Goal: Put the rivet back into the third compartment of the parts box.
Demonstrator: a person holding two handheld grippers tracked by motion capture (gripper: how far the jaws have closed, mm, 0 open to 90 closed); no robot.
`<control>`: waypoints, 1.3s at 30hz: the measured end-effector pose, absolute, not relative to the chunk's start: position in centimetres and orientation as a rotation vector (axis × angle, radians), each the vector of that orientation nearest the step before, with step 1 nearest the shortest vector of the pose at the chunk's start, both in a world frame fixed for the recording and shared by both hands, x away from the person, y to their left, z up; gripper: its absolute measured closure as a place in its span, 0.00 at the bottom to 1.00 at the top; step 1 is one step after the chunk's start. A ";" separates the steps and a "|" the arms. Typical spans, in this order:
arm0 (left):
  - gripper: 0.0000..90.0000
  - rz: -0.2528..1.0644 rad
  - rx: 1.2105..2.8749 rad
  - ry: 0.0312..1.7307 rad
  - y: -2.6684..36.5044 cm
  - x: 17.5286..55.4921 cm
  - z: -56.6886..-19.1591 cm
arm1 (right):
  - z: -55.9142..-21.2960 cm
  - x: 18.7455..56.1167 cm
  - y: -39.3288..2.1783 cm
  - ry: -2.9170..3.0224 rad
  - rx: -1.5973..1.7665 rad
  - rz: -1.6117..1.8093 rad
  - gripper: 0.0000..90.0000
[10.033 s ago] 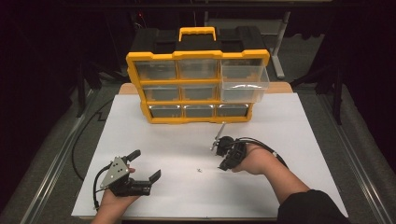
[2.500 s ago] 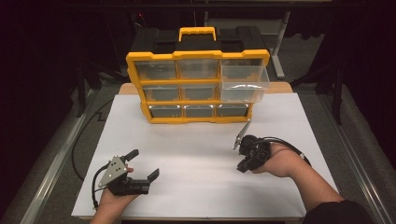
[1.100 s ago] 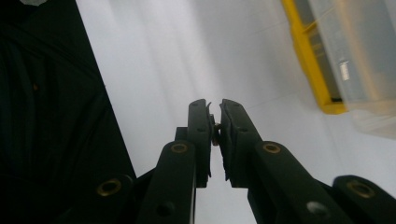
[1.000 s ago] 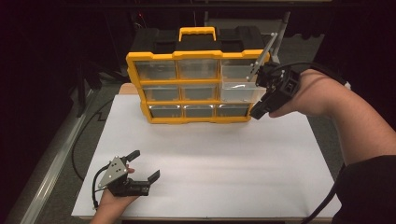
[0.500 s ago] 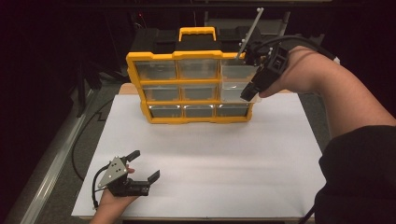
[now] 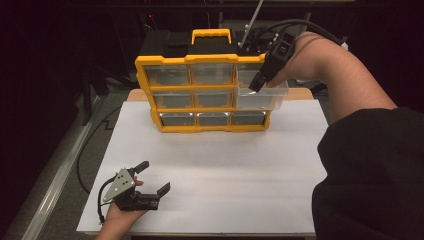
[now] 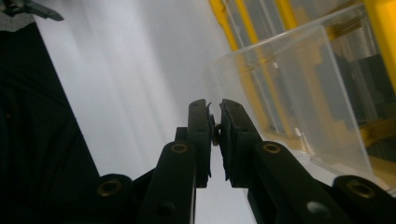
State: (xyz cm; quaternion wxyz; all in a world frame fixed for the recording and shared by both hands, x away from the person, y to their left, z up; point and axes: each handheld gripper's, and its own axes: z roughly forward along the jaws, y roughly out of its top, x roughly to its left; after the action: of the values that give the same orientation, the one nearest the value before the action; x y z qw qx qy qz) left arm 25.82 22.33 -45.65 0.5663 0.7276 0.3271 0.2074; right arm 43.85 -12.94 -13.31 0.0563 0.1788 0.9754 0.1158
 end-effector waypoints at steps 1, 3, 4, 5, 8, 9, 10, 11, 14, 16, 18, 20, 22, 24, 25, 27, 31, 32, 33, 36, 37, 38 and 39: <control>0.00 0.489 1.713 0.765 22.3 25.8 -45.6 | -13.4 44.1 -12.9 2.955 0.544 0.350 0.93; 0.00 0.487 1.712 0.760 22.3 25.7 -45.7 | -13.3 44.7 -12.8 2.956 0.542 0.364 0.93; 0.00 0.485 1.716 0.758 22.2 25.8 -45.7 | -13.3 45.0 -12.7 2.949 0.549 0.363 0.93; 0.00 0.485 1.725 0.756 22.2 25.8 -45.7 | -13.4 45.6 -12.5 2.945 0.552 0.346 0.93; 0.00 0.484 1.726 0.753 22.3 25.8 -45.7 | -13.6 46.0 -12.3 2.944 0.552 0.315 0.93; 0.00 0.483 1.723 0.754 22.3 25.8 -45.7 | -13.8 46.3 -12.2 2.943 0.561 0.288 0.93; 0.00 0.481 1.719 0.757 22.3 25.8 -45.7 | -14.3 46.8 -12.1 2.941 0.566 0.295 0.93; 0.00 0.481 1.728 0.754 22.3 25.8 -45.7 | -14.5 47.0 -12.0 2.936 0.569 0.285 0.93; 0.00 0.476 1.734 0.752 22.2 25.8 -45.8 | -15.0 47.3 -11.9 2.945 0.571 0.270 0.93; 0.00 0.476 1.734 0.750 22.2 25.8 -45.8 | -15.3 47.3 -11.7 2.959 0.543 0.266 0.93; 0.00 0.475 1.737 0.750 22.2 25.8 -45.8 | -14.9 47.3 -11.7 2.946 0.550 0.273 0.86; 0.00 0.475 1.736 0.751 22.2 25.8 -45.8 | -14.2 47.2 -11.9 2.934 0.563 0.313 0.69; 0.00 0.475 1.735 0.750 22.2 25.8 -45.8 | -13.5 46.7 -12.1 2.925 0.549 0.320 0.62; 0.00 0.476 1.737 0.748 22.1 25.8 -45.8 | -12.9 46.1 -12.5 2.910 0.564 0.336 0.57; 0.00 0.477 1.736 0.749 22.1 25.8 -45.8 | -12.7 45.7 -12.7 2.902 0.567 0.340 0.55; 0.00 0.476 1.733 0.754 22.2 25.8 -45.8 | -12.6 44.8 -13.2 2.901 0.578 0.338 0.53; 0.00 0.479 1.732 0.758 22.2 25.9 -45.8 | -13.0 43.1 -14.3 2.905 0.594 0.328 0.51; 0.00 0.480 1.735 0.758 22.1 26.0 -45.8 | -13.2 42.4 -14.7 2.908 0.594 0.331 0.50; 0.00 0.478 1.739 0.757 22.1 26.0 -45.8 | -13.4 41.9 -15.0 2.908 0.604 0.328 0.50; 0.00 0.484 1.748 0.758 22.0 26.0 -45.9 | -14.4 40.3 -16.0 2.919 0.615 0.331 0.49; 0.00 0.486 1.745 0.760 22.0 26.0 -45.9 | -14.5 40.0 -16.3 2.920 0.616 0.330 0.48; 0.00 0.485 1.737 0.766 21.9 26.0 -45.9 | -14.9 39.6 -16.5 2.920 0.621 0.330 0.46; 0.00 0.486 1.739 0.767 21.9 26.0 -45.9 | -15.2 39.2 -16.8 2.917 0.619 0.334 0.45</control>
State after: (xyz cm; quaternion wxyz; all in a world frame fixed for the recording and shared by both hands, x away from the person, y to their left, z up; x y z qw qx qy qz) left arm 25.99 21.93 -45.86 0.5564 0.7365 0.3250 0.2057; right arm 39.22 -16.84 -15.17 0.0707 0.2057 0.9697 0.1111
